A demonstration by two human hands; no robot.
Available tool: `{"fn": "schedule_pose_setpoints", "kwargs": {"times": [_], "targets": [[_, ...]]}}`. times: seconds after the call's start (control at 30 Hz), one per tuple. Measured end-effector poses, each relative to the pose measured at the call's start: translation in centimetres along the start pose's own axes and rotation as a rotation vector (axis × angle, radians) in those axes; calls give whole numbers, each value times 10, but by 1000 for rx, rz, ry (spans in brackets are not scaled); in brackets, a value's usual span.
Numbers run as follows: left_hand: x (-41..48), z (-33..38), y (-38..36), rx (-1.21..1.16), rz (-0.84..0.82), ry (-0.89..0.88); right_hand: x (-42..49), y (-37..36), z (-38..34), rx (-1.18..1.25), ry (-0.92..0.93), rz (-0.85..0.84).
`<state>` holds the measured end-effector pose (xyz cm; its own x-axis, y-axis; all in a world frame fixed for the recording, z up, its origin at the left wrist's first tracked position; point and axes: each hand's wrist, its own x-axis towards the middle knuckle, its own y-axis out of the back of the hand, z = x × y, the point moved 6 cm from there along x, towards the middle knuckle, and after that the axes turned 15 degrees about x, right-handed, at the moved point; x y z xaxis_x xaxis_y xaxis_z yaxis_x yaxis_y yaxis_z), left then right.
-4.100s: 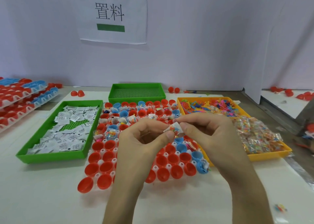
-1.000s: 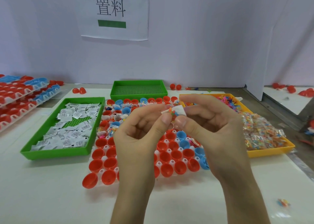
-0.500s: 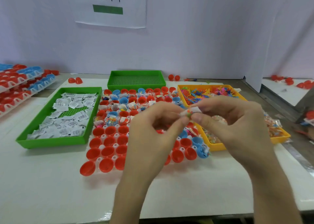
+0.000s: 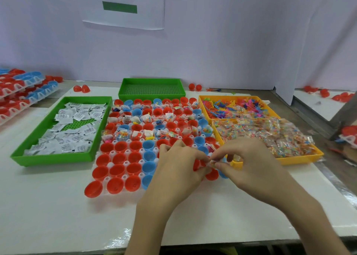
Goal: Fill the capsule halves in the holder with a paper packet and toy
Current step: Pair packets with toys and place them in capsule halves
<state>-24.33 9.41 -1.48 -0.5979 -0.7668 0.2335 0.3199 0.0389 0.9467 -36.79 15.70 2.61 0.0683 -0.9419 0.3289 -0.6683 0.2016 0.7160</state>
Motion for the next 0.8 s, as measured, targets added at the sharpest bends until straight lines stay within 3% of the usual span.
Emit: {"fn": "schedule_pose_setpoints", "kwargs": {"times": [0.43, 0.8], "targets": [[2, -5, -8, -62, -24, -20, 8, -19, 8, -89, -33, -109], [3, -5, -10, -104, -48, -9, 8, -21, 8, -143, -18, -96]]}}
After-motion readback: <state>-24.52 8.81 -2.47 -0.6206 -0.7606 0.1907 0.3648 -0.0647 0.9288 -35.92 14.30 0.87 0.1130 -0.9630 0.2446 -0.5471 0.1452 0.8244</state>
